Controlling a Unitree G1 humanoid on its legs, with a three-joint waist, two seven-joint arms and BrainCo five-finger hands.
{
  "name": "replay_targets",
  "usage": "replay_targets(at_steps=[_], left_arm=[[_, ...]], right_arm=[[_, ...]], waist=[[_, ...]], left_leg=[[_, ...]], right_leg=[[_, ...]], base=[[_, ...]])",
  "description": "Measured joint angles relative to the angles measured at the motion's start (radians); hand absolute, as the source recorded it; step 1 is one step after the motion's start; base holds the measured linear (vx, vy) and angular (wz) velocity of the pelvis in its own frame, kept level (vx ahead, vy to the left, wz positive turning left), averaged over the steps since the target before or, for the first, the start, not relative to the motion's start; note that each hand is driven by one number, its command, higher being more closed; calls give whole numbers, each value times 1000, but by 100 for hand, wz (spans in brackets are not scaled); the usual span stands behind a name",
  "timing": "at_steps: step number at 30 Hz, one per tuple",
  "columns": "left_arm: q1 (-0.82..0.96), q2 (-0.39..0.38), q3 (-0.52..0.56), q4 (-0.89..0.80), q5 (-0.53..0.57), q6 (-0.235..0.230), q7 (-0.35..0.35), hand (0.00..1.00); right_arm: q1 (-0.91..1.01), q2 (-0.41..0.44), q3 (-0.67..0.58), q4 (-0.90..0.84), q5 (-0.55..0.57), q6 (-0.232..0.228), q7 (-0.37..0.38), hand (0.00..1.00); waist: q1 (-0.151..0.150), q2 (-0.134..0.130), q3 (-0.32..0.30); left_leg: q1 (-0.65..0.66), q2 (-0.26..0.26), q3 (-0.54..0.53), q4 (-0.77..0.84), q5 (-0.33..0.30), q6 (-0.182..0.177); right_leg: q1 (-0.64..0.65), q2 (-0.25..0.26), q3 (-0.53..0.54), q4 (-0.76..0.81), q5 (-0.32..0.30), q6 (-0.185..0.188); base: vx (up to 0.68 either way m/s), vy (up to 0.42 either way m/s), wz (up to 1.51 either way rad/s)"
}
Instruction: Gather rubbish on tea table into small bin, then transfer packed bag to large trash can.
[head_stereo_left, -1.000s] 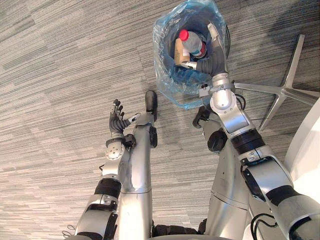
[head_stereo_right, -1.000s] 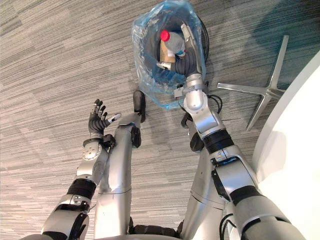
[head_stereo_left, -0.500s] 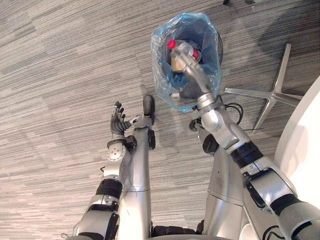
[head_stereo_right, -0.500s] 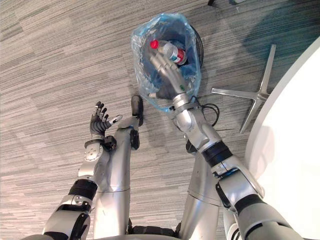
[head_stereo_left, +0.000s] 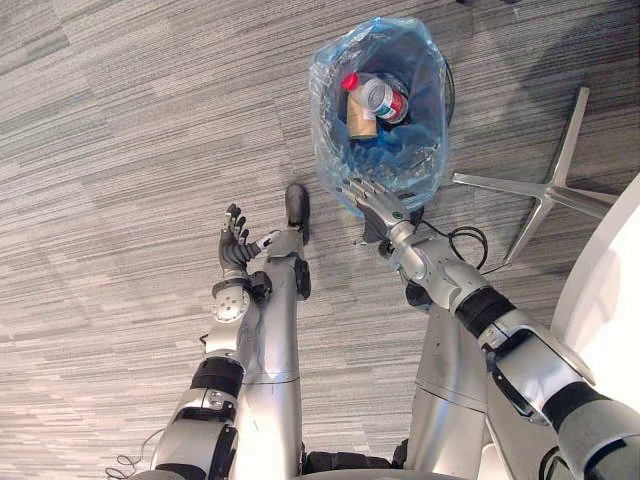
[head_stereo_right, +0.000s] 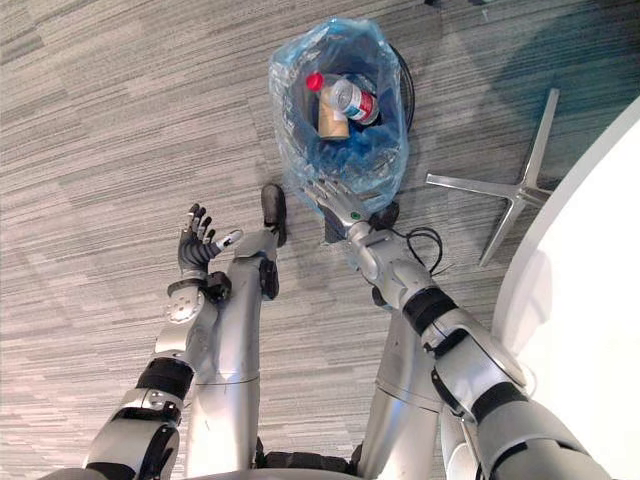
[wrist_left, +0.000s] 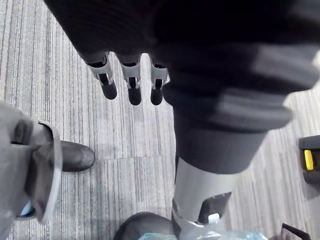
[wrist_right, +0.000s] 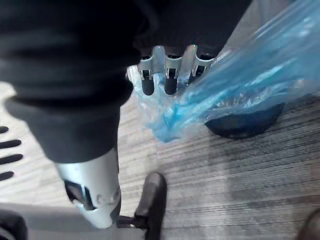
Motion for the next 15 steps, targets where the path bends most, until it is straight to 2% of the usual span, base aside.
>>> replay_targets(at_steps=[10, 15], left_arm=[[-2, -2, 2, -6, -53, -1, 1, 0], [-2, -4, 3, -14, -52, -1, 1, 0]], right_arm=[[-30, 15, -60, 25, -14, 65, -89, 0], [-21, 14, -97, -52, -14, 77, -115, 0]], waist=[[-1, 0, 0], [-2, 0, 0]], left_leg=[[-12, 0, -7, -4, 6, 2], [-15, 0, -11, -4, 11, 3]], right_leg=[[-10, -1, -8, 2, -1, -1], [-10, -1, -12, 2, -1, -1]], base=[[-6, -4, 0], [-20, -14, 1]])
